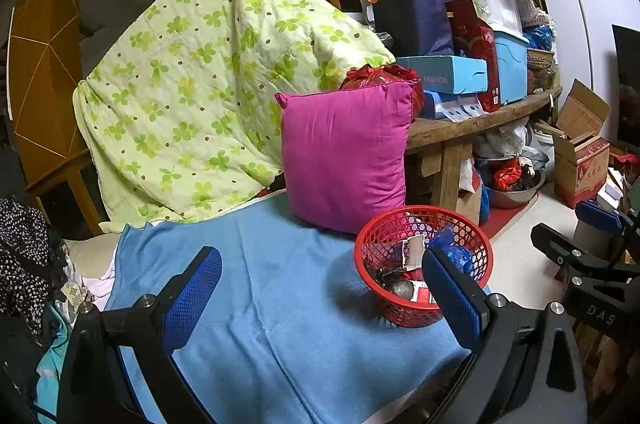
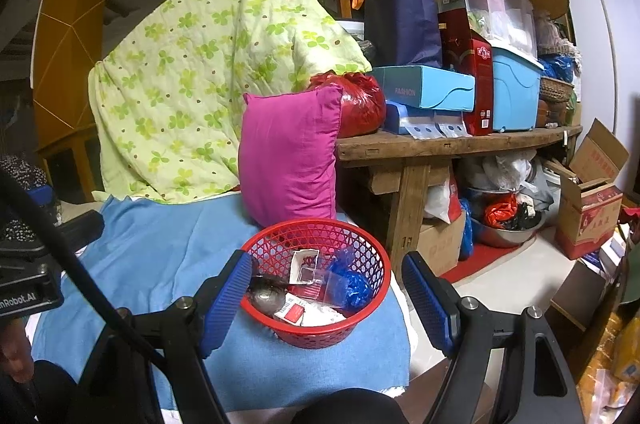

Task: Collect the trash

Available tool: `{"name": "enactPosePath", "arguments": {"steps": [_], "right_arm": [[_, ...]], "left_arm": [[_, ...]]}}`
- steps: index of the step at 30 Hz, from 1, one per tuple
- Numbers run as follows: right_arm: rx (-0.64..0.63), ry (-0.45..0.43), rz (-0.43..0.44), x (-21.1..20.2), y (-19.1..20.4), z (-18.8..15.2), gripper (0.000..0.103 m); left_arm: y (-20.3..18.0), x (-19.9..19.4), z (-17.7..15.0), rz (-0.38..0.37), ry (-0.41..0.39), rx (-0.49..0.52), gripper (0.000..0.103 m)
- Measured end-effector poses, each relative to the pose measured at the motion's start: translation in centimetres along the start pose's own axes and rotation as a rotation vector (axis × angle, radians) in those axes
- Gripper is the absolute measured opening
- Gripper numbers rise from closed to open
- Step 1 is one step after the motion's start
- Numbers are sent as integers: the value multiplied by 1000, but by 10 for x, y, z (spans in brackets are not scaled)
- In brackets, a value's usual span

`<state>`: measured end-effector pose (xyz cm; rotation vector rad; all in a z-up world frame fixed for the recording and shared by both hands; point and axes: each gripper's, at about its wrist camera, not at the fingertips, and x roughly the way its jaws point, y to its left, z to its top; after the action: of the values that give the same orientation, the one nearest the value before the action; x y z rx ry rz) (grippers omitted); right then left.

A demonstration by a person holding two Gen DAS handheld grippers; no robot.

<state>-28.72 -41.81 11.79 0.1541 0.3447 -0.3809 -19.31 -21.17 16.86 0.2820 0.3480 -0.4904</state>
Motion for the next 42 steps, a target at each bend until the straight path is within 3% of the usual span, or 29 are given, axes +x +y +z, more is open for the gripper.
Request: {"name": "enactPosePath", "arguments": {"steps": [42], "right_arm": [[17,25,8,6,1,-7,80]], "left_arm": [[3,15,-11,-3,64,-13,100]]}}
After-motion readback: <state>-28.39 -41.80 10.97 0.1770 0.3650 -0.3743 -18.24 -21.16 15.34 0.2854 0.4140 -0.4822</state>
